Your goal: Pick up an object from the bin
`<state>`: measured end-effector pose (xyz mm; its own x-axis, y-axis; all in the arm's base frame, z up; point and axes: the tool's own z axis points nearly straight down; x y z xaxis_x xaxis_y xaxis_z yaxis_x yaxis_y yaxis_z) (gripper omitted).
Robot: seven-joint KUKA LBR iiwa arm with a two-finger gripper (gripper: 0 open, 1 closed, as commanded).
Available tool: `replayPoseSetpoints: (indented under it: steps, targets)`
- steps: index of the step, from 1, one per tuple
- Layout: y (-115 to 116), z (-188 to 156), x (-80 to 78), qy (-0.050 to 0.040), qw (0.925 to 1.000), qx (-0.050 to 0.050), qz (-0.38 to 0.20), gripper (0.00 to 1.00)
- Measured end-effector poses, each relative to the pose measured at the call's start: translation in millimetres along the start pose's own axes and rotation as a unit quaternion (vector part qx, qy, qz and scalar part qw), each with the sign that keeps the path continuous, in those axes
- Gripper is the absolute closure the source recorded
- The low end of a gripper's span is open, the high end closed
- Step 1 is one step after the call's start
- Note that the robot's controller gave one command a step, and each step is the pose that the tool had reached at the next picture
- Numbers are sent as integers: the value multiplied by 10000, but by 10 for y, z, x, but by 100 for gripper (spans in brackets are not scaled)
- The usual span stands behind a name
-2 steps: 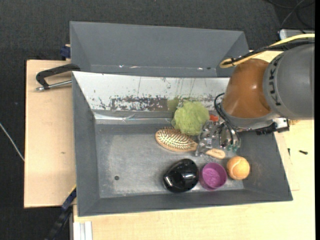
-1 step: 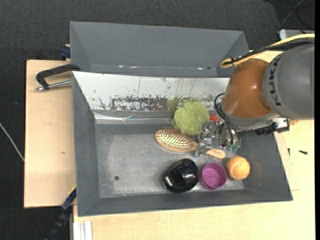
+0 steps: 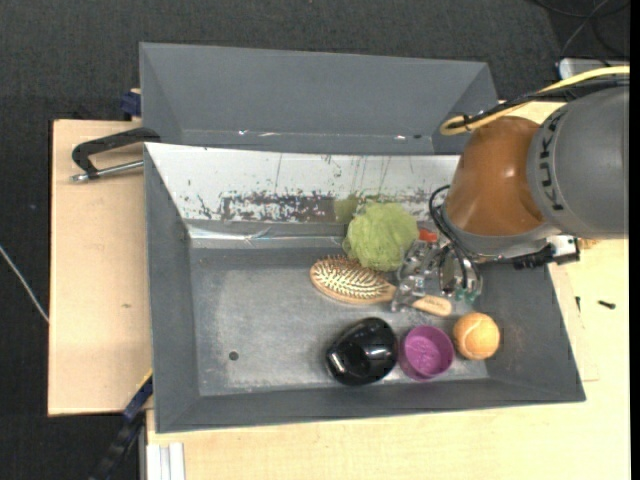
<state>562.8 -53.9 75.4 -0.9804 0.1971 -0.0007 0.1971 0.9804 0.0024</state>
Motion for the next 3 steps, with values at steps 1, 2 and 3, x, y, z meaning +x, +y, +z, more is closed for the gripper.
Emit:
replayPoseSetpoints:
  steps: [1, 2, 3]
  targets:
    - [2, -68, -3, -9, 10000, 1, -1, 100]
    - [3, -121, -6, -16, 10000, 1, -1, 100]
    - [3, -192, 6, 10, 10000, 4, -1, 100]
